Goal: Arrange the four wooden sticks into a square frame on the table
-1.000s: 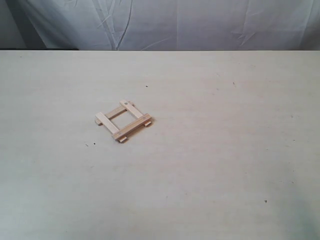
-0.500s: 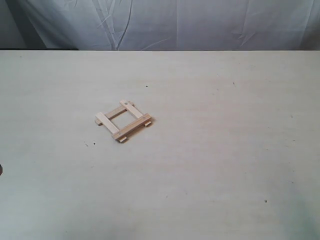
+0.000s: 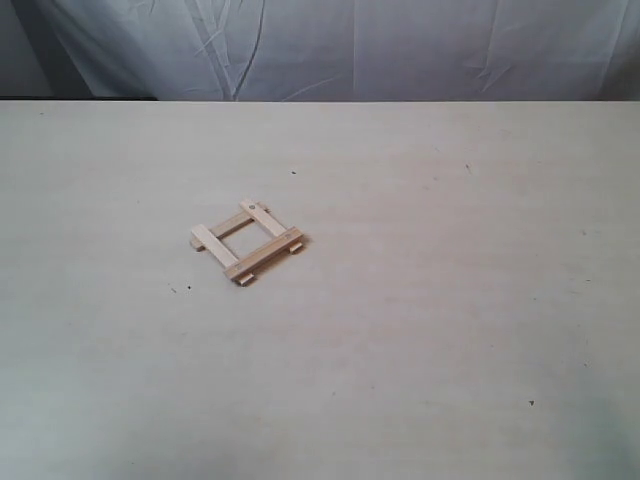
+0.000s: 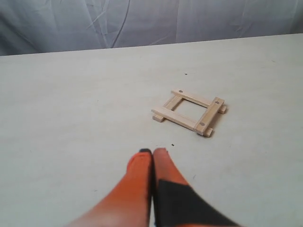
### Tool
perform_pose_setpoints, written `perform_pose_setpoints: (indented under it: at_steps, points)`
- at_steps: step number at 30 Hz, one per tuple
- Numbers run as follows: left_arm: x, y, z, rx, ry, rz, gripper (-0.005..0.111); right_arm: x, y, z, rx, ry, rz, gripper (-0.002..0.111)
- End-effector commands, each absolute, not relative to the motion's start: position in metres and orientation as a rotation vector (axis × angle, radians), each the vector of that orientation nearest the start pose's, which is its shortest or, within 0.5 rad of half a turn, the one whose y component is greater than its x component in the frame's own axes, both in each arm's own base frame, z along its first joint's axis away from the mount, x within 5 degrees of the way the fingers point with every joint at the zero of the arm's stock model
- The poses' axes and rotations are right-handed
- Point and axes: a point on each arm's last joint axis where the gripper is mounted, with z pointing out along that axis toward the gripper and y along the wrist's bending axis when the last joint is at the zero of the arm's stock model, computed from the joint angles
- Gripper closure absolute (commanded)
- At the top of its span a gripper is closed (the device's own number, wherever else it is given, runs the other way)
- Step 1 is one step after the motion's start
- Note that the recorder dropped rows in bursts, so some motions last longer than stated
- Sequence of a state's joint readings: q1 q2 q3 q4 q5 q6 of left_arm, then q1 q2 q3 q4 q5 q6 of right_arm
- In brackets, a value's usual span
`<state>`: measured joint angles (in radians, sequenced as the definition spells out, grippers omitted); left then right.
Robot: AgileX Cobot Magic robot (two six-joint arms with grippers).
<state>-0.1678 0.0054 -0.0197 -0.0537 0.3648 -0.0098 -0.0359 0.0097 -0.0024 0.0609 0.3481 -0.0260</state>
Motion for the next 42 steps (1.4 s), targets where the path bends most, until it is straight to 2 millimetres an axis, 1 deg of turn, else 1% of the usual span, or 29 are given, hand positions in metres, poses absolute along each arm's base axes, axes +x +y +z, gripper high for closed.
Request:
perform_pose_setpoints:
  at_steps: [1, 4, 8, 14, 42]
  points:
    - [0.052, -0.01, 0.187, 0.097, 1.827, -0.186, 0.107, 0.054, 0.0, 0.183, 0.051, 1.821, 0.013, 0.109]
    - [0.052, -0.01, 0.187, 0.1, 1.827, -0.182, 0.107, 0.054, 0.0, 0.183, 0.051, 1.821, 0.013, 0.109]
    - [0.053, -0.004, 0.187, -0.02, 1.827, -0.095, 0.107, 0.054, 0.0, 0.183, 0.051, 1.821, 0.013, 0.109]
    - [0.053, 0.0, 0.187, -0.08, 1.825, -0.047, 0.107, 0.054, 0.0, 0.183, 0.051, 1.821, 0.013, 0.109]
    - [0.053, 0.0, 0.187, -0.077, 1.825, -0.043, 0.107, 0.054, 0.0, 0.183, 0.051, 1.821, 0.013, 0.109]
